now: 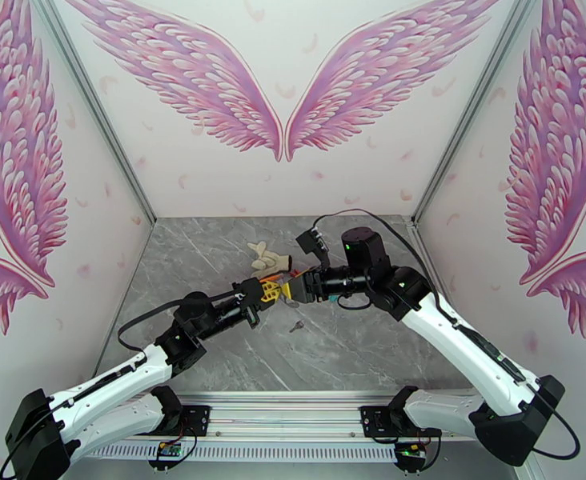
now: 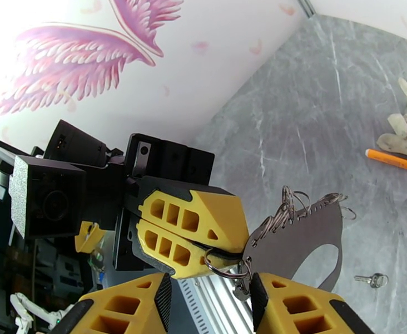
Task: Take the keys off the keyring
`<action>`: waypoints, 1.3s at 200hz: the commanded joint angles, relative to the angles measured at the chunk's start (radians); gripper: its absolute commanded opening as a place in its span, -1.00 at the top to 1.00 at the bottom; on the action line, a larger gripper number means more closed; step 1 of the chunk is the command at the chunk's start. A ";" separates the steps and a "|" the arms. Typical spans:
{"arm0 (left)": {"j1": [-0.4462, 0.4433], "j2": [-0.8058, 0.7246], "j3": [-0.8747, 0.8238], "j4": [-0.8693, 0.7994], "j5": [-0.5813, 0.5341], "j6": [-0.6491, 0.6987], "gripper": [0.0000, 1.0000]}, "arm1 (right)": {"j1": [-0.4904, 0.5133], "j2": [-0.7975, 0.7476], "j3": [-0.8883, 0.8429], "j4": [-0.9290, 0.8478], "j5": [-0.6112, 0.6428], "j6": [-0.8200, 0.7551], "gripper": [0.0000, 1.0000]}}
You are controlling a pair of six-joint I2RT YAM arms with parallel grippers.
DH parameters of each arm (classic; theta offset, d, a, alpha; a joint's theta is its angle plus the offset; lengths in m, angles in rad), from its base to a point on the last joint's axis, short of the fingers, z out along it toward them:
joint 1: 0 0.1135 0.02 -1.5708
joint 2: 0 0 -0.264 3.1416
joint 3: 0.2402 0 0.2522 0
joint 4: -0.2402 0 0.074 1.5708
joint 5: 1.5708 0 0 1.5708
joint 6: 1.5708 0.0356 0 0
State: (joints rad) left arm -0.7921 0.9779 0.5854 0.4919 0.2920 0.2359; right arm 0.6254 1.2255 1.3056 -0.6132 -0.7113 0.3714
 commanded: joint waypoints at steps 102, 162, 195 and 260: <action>-0.007 -0.005 0.046 0.051 -0.012 0.008 1.00 | -0.026 -0.002 -0.078 0.114 -0.055 0.109 0.30; -0.009 -0.002 0.048 0.043 -0.011 0.013 1.00 | -0.026 -0.001 -0.053 0.091 -0.035 0.086 0.46; -0.008 0.007 0.050 0.040 -0.010 0.013 1.00 | -0.028 -0.001 -0.054 0.082 -0.024 0.081 0.56; -0.009 0.008 0.051 0.031 -0.015 0.019 1.00 | -0.028 0.003 -0.052 0.077 -0.014 0.072 0.78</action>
State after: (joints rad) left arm -0.7933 0.9886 0.5919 0.4988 0.2832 0.2394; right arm 0.6029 1.2312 1.2377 -0.5415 -0.7364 0.4484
